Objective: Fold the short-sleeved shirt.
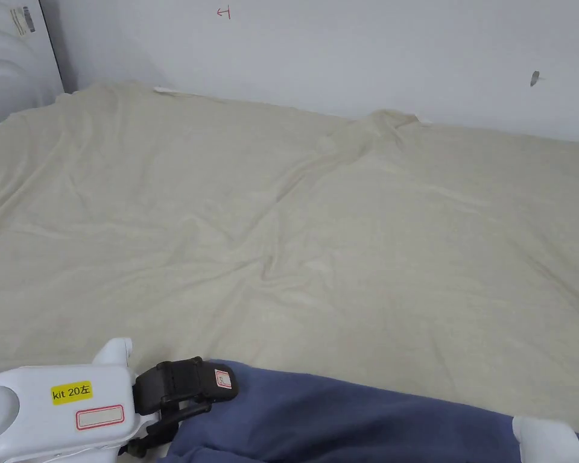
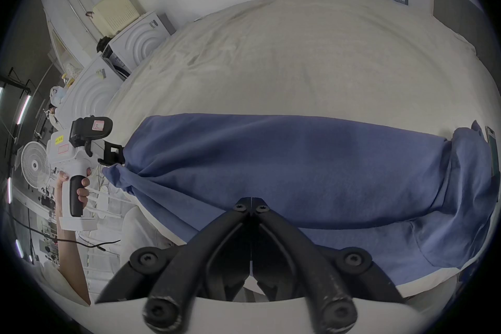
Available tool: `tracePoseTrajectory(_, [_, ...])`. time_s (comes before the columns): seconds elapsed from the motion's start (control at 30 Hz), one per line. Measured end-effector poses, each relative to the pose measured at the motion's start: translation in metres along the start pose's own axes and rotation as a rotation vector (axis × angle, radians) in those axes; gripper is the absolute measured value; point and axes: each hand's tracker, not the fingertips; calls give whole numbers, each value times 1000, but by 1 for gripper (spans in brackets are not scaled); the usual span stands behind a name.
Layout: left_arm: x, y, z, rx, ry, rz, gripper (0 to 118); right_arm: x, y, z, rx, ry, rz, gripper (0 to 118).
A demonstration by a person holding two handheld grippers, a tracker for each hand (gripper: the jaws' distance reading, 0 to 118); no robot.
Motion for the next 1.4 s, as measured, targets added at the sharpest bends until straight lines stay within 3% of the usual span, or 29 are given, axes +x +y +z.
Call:
tracePoseTrajectory(0.17, [-6,3,-16,-61,-97,19,117,2,1,-1,0,-4,-13,0])
tracePoseTrajectory(0.3, [3,4,-26,-106,-72,-34,117,5,3,6,16,13,-31,0])
tracePoseTrajectory(0.37, [2,8,-26,-109,-55,-24,107,6,4,10,26,6,-28,0])
tracePoseTrajectory(0.4, [3,9,-22,-87,-14,-26,79,7,4,13,34,-1,-30,0])
tracePoseTrajectory(0.43, [3,10,-20,-49,43,-15,5,10,5,15,38,-1,-32,0])
tracePoseTrajectory(0.47, [4,4,-27,-72,98,-3,7,12,5,17,45,2,-35,0])
tracePoseTrajectory(0.53, [-9,0,-33,-117,74,29,7,15,4,21,54,3,-43,0])
tracePoseTrajectory(0.7, [2,1,-23,-51,110,-8,7,28,-1,37,79,-27,-45,0])
tracePoseTrajectory(1.07, [157,-37,-23,-6,149,-302,7,81,-20,76,175,-18,-150,0])
tracePoseTrajectory(1.4, [248,-93,-178,-260,181,-410,7,128,-36,114,263,-10,-197,0])
